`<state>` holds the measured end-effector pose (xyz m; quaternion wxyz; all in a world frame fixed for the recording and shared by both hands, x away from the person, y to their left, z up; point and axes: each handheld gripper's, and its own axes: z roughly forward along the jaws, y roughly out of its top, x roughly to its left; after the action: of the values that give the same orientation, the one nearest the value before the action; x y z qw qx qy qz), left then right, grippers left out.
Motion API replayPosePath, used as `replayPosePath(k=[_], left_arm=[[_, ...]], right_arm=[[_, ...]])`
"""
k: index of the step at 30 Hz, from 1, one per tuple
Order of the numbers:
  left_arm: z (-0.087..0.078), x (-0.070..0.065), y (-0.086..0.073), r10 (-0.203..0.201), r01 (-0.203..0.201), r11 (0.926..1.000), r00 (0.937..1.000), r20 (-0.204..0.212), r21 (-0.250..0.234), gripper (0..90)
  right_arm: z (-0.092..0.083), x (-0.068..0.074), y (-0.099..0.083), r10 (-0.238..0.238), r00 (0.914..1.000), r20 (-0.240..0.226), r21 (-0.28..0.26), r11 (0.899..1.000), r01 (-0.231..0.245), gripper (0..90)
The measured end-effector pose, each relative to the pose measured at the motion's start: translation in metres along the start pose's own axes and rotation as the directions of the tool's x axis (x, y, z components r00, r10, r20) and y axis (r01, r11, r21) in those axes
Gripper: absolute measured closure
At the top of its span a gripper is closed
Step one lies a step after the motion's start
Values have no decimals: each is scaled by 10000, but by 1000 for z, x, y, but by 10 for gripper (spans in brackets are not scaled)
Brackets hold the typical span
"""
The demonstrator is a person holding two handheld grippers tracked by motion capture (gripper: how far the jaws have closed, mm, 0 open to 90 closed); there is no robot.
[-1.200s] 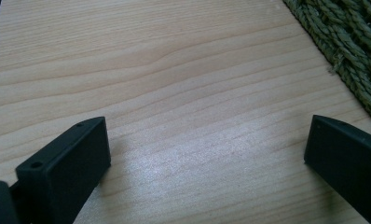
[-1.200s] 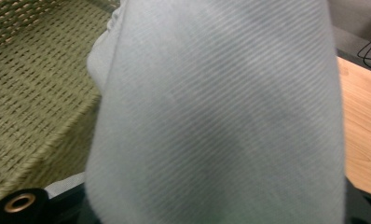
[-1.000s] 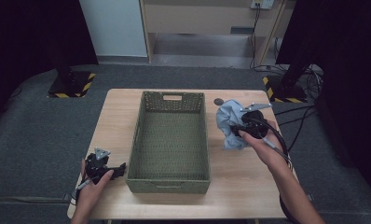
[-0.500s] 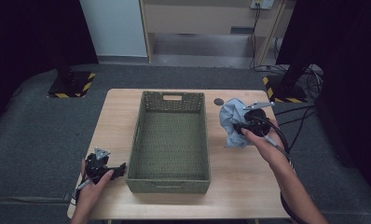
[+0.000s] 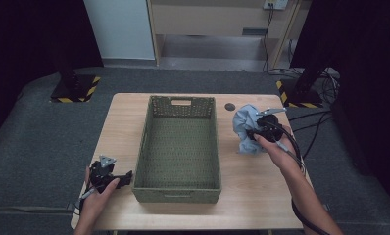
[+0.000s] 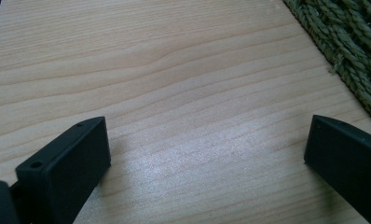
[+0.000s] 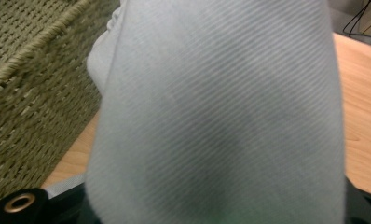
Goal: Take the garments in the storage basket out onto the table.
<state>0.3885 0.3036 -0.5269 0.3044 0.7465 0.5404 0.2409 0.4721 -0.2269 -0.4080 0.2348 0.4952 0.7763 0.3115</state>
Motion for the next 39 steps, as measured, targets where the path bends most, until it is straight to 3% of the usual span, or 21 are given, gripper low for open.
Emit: replayPosePath(k=[15, 39], left_arm=[[0, 0, 0, 0, 0, 10000, 10000, -1, -2, 0], [0, 0, 0, -3, 3, 10000, 10000, 0, -4, 0]], right_arm=[[32, -6, -13, 224, 9995, 202, 404, 9989, -232, 506], [57, -6, -27, 355, 9991, 236, 711, 9968, -371, 502]])
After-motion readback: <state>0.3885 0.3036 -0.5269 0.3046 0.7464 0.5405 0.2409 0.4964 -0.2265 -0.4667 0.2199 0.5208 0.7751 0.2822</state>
